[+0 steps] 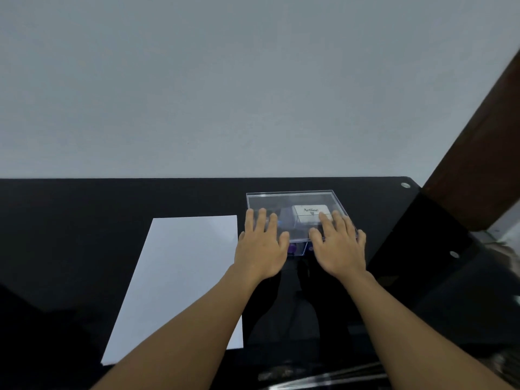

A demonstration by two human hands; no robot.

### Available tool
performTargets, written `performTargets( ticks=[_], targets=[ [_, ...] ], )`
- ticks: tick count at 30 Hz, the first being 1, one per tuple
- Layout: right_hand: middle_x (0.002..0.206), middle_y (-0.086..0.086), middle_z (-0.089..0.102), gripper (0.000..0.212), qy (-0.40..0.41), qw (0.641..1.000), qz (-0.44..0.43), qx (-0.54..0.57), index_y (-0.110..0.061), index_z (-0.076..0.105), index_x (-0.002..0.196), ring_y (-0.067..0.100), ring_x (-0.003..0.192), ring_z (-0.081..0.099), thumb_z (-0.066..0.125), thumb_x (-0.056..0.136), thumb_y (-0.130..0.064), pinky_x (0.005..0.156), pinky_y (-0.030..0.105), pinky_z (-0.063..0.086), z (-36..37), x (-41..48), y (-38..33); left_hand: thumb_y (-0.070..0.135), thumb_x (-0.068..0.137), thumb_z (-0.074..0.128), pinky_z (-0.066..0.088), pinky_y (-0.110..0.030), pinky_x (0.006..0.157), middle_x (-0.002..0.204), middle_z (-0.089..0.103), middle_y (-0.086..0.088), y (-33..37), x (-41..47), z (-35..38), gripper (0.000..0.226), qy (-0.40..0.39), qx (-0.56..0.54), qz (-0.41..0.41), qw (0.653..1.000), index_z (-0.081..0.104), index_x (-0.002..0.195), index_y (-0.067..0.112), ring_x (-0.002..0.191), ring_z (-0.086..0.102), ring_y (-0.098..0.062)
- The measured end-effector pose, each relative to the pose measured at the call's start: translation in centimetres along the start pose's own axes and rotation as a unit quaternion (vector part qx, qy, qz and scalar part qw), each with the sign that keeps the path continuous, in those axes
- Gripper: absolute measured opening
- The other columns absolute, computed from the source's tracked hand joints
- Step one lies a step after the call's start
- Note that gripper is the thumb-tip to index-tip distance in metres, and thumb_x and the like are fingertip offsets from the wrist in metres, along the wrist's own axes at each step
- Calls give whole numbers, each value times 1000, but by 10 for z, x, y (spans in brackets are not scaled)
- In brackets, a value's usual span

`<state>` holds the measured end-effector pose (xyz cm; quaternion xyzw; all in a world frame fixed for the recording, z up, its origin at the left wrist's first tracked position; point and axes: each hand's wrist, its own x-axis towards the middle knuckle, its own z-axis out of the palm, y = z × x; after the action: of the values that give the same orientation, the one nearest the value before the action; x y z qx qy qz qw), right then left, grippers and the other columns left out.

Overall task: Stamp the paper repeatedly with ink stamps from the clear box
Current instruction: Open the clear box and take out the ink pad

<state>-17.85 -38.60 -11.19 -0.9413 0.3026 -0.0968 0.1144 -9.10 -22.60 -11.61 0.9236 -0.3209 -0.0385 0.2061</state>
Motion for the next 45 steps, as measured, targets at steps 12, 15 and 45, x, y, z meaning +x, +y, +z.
performTargets(
  ticks=[12,15,45],
  targets=[
    [168,1,16,59,19,1000,18,6,-31,26,158,19,155,5,29,102,-48,123,53,7,-9,-89,6,50,103,17,-2,-42,121,166,-10,-2,13,-83,-3,63,-23,3,2,1000,6,159,22,148,-25,-25],
    [168,0,17,58,24,1000,17,3,-31,28,157,18,154,6,29,102,-49,123,52,9,-11,-104,10,50,103,17,-1,-41,121,166,-11,-2,16,-98,-2,63,-26,-8,3,1000,6,159,21,147,-27,-25],
    [162,-5,29,62,58,998,18,1,-34,41,151,15,151,18,27,94,-55,120,48,18,-18,-160,27,52,103,19,14,-47,121,165,-15,0,35,-154,-2,65,-58,-19,-4,998,3,159,22,145,-32,-23]
  ],
)
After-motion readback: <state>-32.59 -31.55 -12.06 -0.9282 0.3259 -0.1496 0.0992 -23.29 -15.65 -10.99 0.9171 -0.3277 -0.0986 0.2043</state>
